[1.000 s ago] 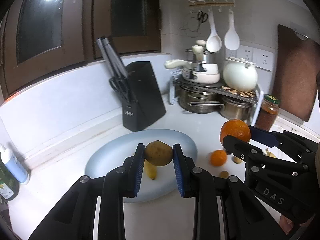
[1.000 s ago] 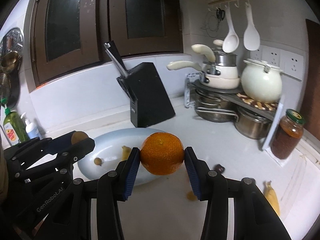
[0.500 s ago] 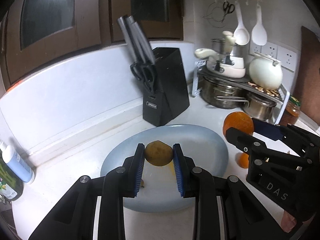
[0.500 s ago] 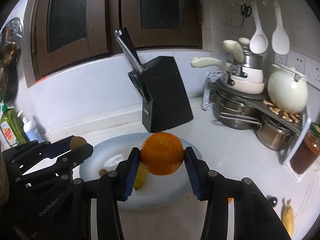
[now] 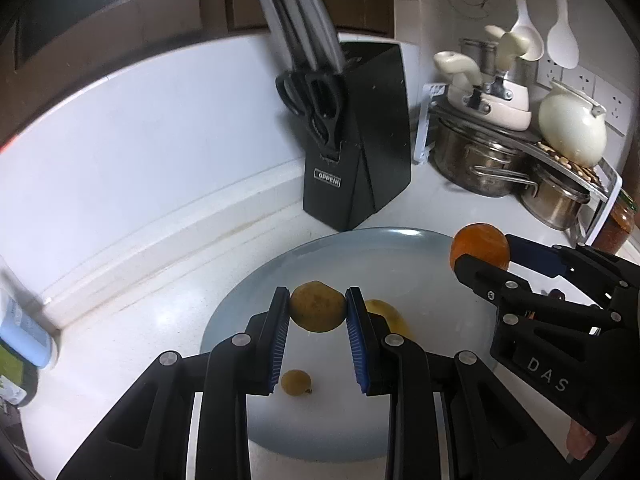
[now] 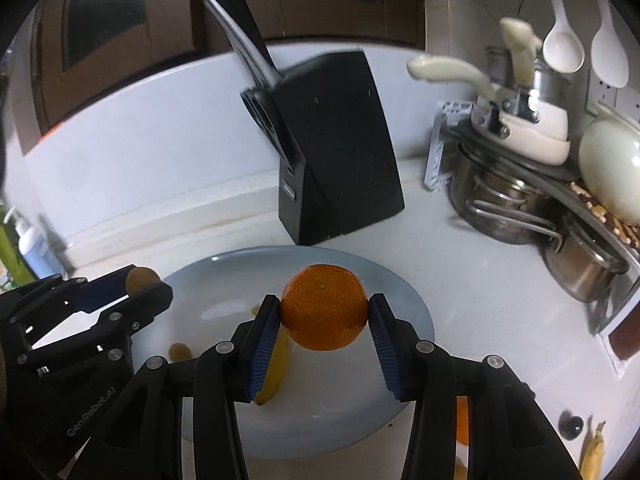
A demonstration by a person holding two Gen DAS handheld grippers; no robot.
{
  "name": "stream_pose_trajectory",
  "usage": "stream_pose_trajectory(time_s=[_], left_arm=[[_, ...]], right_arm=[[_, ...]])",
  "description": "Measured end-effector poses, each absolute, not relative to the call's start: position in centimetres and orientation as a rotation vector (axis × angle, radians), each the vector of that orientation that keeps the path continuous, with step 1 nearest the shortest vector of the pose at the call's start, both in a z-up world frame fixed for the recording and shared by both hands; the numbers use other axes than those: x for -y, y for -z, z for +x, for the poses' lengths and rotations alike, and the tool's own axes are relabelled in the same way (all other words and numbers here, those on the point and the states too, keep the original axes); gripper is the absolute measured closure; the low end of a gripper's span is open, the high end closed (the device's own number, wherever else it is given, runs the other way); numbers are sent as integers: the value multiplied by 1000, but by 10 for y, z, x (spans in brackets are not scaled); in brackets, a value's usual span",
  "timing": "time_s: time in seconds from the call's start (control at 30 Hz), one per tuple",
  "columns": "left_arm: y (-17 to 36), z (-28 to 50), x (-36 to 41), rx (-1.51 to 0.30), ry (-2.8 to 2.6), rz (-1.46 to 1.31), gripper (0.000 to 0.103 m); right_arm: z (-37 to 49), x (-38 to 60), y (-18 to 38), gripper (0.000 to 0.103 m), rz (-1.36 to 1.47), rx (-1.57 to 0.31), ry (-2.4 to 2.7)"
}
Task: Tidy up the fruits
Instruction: 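Carry the orange in the right tool while the left tool carries the brown fruit over the plate, then open the left tool onto the plate while the right tool lowers and releases the orange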
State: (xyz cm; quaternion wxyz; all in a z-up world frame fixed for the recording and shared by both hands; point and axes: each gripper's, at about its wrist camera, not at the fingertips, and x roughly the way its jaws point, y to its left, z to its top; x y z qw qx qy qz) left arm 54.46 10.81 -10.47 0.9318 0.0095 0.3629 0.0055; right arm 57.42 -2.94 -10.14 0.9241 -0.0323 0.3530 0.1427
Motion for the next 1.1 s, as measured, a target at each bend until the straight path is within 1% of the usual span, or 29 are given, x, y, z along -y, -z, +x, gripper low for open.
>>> stream_pose_trajectory(time_s=[0.37, 0.67, 1.1], left_arm=[[140, 591, -117, -892, 7, -8, 75], [165, 612, -119, -975, 9, -11, 75], [181, 621, -121, -1018, 11, -12, 74]], right_arm=[[621, 24, 133, 56, -70, -868, -280], [641, 20, 155, 56, -74, -936, -257], [650, 11, 167, 56, -70, -976, -256]])
